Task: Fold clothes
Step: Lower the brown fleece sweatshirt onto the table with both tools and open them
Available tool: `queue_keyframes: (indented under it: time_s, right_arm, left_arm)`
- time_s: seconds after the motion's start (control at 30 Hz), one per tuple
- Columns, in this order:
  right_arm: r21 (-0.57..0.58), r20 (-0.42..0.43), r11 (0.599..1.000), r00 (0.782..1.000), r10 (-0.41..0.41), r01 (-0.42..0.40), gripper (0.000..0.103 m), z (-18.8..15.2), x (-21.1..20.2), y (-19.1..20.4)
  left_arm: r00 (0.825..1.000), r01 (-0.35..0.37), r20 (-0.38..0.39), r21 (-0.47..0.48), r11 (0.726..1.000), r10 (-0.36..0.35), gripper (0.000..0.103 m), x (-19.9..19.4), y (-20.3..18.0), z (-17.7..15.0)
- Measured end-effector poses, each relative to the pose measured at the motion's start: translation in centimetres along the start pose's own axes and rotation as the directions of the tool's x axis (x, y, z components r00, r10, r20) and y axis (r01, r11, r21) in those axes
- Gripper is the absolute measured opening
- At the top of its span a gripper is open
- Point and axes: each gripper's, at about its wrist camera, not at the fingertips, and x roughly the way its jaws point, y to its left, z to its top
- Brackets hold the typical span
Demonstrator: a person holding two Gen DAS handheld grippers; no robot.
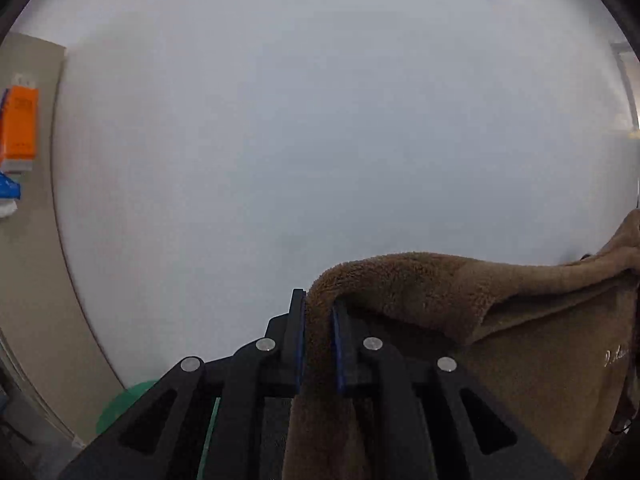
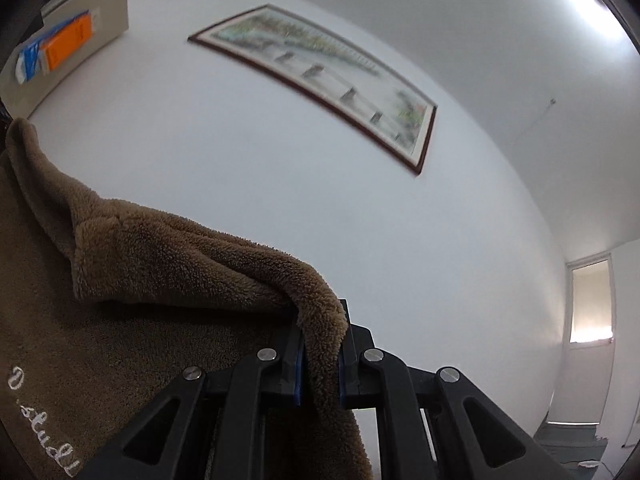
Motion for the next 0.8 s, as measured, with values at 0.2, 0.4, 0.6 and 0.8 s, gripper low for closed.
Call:
queue_keyframes:
  time_s: [0.2,0.4,0.6,0.8]
  right_arm:
    - [0.046,-0.319,0.987,0.934,0.159,-0.152,0.010,-11.0,9.2,5.8]
    - [0.082,-0.563,0.963,0.785,0.257,-0.257,0.010,-20.5,15.7,12.2]
    - [0.128,-0.750,0.936,0.585,0.308,-0.327,0.011,-26.9,18.7,14.6]
    - [0.223,-0.789,0.912,0.486,0.376,-0.344,0.044,-28.9,17.3,13.0]
  left_arm:
    - [0.961,-0.034,-0.273,0.053,0.998,0.048,0.012,15.3,-2.3,-6.1]
    - [0.877,-0.080,-0.466,0.099,0.992,0.117,0.012,26.8,-3.1,-12.3]
    - [0.801,0.049,-0.598,0.041,0.998,-0.015,0.012,30.9,-3.8,-16.7]
    - [0.745,0.246,-0.643,0.014,0.969,-0.179,0.022,30.2,-6.5,-16.6]
